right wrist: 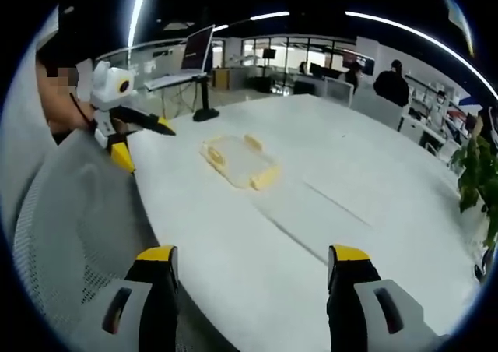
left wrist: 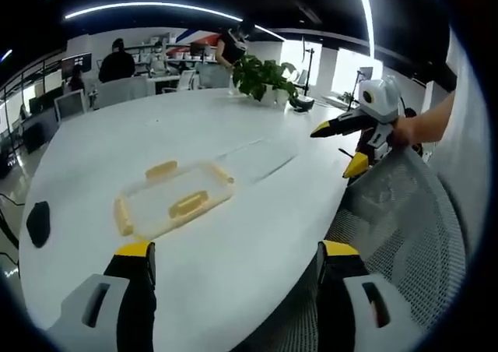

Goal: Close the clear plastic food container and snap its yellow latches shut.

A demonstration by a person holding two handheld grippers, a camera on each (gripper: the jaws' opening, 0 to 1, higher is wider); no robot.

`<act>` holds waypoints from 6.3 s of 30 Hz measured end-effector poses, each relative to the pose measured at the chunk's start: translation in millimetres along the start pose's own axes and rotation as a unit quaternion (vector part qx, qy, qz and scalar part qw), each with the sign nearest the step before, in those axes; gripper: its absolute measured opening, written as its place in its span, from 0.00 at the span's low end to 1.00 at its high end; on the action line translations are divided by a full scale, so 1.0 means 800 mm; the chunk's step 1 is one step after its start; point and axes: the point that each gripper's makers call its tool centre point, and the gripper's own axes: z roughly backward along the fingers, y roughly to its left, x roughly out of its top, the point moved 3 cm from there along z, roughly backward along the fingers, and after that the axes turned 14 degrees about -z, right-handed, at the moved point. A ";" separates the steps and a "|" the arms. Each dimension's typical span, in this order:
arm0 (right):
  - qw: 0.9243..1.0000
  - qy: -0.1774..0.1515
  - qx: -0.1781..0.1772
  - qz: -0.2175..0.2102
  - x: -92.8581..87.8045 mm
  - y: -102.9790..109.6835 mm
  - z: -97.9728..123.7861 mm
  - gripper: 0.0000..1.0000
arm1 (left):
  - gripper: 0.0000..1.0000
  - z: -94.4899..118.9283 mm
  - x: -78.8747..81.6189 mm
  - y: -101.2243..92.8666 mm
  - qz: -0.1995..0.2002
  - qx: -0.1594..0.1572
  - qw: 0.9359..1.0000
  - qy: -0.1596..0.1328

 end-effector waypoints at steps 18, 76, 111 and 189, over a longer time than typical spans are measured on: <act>0.999 0.016 0.022 0.027 0.018 0.008 -0.029 0.72 | 0.83 -0.013 -0.004 0.012 -0.021 -0.021 1.000 0.010; 0.988 0.041 0.070 0.131 0.079 0.025 -0.118 0.64 | 0.71 -0.024 -0.016 0.087 -0.118 -0.044 0.991 0.055; 0.967 0.090 0.107 0.215 0.096 0.015 -0.170 0.61 | 0.63 -0.048 -0.023 0.128 -0.218 -0.093 0.966 0.101; 0.922 0.224 0.147 0.279 0.080 -0.012 -0.232 0.52 | 0.52 -0.101 -0.039 0.189 -0.329 -0.214 0.901 0.188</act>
